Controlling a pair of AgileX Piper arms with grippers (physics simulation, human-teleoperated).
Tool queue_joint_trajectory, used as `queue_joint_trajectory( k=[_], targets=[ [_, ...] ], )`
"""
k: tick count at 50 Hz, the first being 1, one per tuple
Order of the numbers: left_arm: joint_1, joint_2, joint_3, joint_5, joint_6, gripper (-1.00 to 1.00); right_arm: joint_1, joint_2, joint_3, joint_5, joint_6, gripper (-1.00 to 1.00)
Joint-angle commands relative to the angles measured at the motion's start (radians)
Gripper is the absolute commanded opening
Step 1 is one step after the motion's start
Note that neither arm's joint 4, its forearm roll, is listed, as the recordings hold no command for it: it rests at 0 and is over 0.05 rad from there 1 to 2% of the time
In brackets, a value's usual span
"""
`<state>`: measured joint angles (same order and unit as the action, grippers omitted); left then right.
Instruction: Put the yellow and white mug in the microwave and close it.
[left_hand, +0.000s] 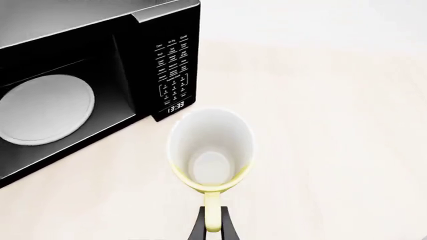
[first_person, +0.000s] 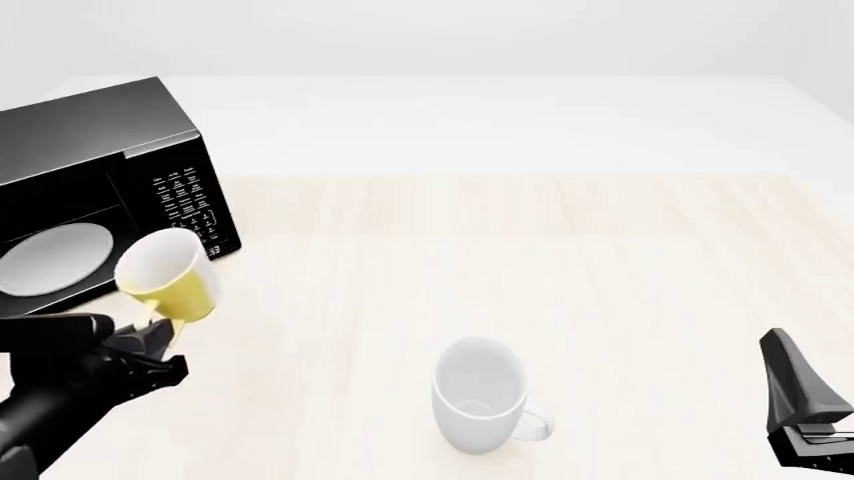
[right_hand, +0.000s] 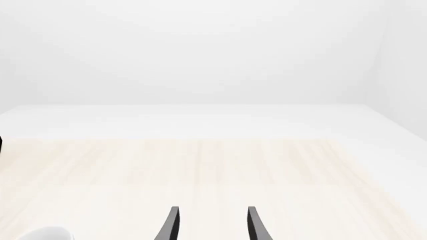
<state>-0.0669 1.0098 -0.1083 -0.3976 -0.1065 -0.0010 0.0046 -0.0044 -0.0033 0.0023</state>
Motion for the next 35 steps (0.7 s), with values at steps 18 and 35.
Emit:
queue_joint_trajectory(
  k=[18, 35],
  targets=[
    [0.169, 0.014, -0.017, -0.022, 0.003, -1.0, 0.0, 0.0, 0.0, 0.0, 0.0, 1.0],
    [0.268, 0.046, -0.031, -0.051, 0.009, -1.0, 0.0, 0.0, 0.0, 0.0, 0.0, 1.0]
  ],
)
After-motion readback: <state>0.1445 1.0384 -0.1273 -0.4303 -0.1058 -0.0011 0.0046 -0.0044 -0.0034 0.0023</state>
